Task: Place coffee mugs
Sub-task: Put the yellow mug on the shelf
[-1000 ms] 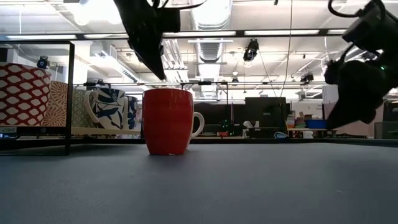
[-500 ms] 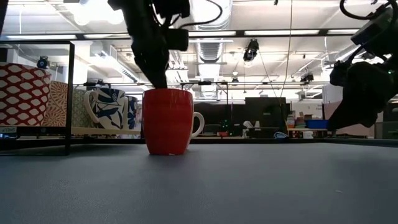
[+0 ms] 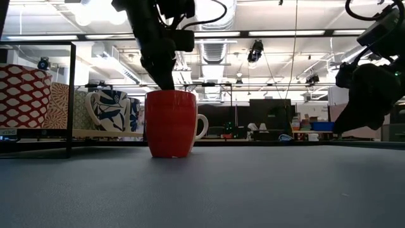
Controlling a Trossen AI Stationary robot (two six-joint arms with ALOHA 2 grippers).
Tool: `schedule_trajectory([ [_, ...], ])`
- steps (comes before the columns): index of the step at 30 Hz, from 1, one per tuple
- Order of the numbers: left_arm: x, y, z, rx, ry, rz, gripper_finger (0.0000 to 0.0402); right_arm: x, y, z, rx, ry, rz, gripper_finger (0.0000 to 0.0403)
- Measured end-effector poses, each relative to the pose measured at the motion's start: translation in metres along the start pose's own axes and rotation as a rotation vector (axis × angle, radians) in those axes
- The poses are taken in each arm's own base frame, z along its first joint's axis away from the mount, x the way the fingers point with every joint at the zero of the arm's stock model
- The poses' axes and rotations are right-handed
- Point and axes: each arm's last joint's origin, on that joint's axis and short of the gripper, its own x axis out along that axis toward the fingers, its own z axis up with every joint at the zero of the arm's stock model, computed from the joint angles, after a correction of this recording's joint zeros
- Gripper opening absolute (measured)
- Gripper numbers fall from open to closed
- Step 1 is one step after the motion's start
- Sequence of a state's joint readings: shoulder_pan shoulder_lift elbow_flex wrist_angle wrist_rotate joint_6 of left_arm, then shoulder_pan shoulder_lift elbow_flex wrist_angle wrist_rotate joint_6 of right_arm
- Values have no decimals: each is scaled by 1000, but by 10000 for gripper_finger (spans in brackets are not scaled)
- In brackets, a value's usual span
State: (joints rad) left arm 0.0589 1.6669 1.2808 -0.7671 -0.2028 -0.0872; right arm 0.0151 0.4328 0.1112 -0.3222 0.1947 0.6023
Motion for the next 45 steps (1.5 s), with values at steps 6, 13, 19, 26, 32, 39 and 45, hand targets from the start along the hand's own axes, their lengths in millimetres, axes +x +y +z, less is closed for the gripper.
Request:
schedule_trajectory([
  [6, 4, -1, 1, -1, -5, -1, 71, 0, 0, 0, 0, 1, -1, 63],
  [13, 17, -2, 1, -1, 29, 13, 71, 0, 0, 0, 0, 1, -1, 63],
  [19, 25, 0, 2, -12, 39, 79, 71, 0, 0, 0, 0, 1, 0, 63],
  [26, 29, 3, 2, -41, 43, 87, 60, 0, 0, 0, 0, 1, 1, 63],
  [32, 30, 4, 1, -45, 57, 58, 7, 0, 0, 0, 0, 0, 2, 63],
  [39, 28, 5, 2, -70, 46, 58, 4, 0, 0, 0, 0, -1, 3, 63],
  [45, 11, 9, -1, -107, 43, 60, 3, 0, 0, 0, 1, -2, 4, 63],
])
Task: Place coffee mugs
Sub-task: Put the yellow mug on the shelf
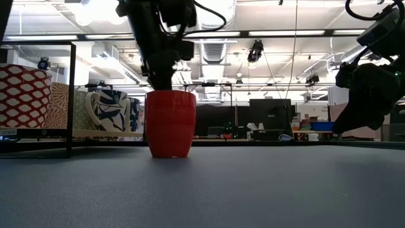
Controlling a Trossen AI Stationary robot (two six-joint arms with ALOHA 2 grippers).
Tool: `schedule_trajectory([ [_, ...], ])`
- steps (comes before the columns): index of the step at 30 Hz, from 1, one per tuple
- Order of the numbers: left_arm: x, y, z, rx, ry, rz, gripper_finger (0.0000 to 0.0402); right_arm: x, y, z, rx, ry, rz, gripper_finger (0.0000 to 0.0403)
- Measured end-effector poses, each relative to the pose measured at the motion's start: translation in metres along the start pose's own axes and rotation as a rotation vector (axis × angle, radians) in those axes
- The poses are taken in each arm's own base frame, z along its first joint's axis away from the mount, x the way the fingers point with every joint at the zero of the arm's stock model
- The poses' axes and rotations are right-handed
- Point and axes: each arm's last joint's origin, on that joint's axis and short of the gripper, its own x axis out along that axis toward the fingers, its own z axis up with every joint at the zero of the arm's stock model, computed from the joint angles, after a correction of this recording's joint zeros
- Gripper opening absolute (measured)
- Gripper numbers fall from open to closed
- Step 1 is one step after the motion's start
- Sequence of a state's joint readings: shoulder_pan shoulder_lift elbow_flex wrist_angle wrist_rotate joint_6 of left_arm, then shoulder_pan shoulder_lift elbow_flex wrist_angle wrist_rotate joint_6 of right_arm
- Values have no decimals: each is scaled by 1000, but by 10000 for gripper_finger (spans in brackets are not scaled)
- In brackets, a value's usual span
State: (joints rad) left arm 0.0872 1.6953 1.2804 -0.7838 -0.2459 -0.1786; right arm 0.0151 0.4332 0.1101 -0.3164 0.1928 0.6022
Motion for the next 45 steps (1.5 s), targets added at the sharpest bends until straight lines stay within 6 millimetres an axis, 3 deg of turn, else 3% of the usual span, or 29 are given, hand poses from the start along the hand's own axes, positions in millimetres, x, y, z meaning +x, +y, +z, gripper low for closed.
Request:
schedule_trajectory([
  [4, -21, 7, -8, -20, 16, 3, 2, 0, 0, 0, 0, 0, 0, 63],
  [13, -88, 29, -39, -45, 15, 5, 1, 0, 0, 0, 0, 0, 0, 63],
  [19, -113, 34, -61, 0, 20, -9, 1, 0, 0, 0, 0, 0, 0, 63],
  [32, -112, 32, -116, 152, 62, -49, 3, 0, 0, 0, 0, -1, 0, 63],
  [45, -93, 33, -142, 247, 129, -40, 5, 0, 0, 0, 0, -1, 0, 63],
])
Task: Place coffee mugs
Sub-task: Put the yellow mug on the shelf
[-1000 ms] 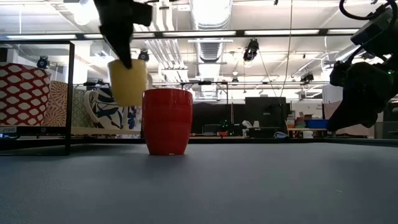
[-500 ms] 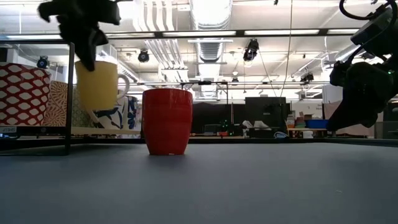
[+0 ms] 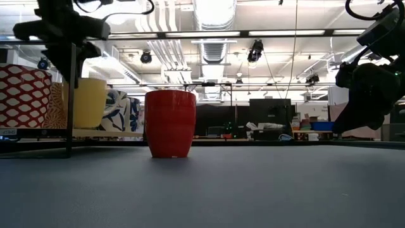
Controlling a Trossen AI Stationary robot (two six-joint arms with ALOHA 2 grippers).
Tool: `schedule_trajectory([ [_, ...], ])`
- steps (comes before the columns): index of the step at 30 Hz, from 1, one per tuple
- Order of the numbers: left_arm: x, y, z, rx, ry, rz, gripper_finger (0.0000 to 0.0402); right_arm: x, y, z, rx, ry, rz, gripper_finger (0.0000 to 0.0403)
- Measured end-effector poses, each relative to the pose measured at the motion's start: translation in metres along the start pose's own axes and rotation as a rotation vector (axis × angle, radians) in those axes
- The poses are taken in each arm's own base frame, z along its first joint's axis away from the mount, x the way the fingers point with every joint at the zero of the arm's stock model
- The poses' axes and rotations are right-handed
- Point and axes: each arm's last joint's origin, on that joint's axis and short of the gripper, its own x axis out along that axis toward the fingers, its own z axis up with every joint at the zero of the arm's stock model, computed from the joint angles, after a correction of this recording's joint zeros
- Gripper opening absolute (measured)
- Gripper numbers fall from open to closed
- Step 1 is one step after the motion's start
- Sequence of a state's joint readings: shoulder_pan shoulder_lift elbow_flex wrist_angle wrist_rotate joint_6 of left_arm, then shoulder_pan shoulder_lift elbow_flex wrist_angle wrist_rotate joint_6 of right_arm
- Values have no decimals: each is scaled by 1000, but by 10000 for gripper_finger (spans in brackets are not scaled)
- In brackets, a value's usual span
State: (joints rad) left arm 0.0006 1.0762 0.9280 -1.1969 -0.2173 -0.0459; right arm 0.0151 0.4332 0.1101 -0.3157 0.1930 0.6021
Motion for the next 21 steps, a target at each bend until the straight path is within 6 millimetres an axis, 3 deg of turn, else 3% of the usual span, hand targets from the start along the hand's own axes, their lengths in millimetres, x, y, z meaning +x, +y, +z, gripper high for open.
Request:
schedule_trajectory([
  [12, 4, -1, -1, 7, -20, -5, 7, 0, 0, 0, 0, 0, 0, 63],
  [21, 4, -1, -1, 5, -23, 1, 31, 0, 0, 0, 0, 0, 0, 63],
])
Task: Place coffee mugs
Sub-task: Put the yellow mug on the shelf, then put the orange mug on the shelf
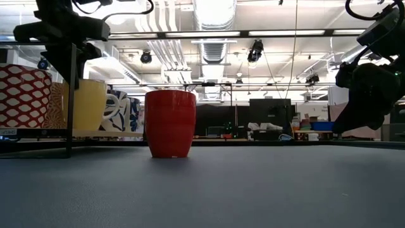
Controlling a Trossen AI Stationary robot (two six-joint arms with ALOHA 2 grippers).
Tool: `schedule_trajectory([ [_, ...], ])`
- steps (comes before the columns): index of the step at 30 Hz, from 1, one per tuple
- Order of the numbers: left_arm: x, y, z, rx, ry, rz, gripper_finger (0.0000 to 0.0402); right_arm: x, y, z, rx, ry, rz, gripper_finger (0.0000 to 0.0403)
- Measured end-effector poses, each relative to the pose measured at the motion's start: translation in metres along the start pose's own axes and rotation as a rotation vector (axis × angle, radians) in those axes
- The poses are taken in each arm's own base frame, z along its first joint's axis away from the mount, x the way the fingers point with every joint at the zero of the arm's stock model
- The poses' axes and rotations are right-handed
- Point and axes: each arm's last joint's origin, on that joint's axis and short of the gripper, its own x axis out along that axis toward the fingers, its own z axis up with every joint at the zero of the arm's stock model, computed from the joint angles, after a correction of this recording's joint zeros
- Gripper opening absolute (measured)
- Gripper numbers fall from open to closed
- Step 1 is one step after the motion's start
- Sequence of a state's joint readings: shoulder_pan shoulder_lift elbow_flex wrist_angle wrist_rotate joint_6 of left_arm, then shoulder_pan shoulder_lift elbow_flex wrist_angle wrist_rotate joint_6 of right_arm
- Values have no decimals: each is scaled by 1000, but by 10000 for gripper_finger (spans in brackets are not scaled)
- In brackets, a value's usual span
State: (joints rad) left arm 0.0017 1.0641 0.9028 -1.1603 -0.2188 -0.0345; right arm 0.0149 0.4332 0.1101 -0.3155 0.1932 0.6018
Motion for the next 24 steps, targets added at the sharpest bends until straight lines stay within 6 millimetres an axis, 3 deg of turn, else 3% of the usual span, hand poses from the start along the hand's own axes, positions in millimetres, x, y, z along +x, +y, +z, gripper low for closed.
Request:
schedule_trajectory([
  [14, -1, 1, 1, -20, -7, 30, 72, 0, 0, 0, 0, 0, 0, 63],
  [24, -27, 7, 12, -93, -96, 36, 75, 0, 0, 0, 0, 0, 0, 63],
])
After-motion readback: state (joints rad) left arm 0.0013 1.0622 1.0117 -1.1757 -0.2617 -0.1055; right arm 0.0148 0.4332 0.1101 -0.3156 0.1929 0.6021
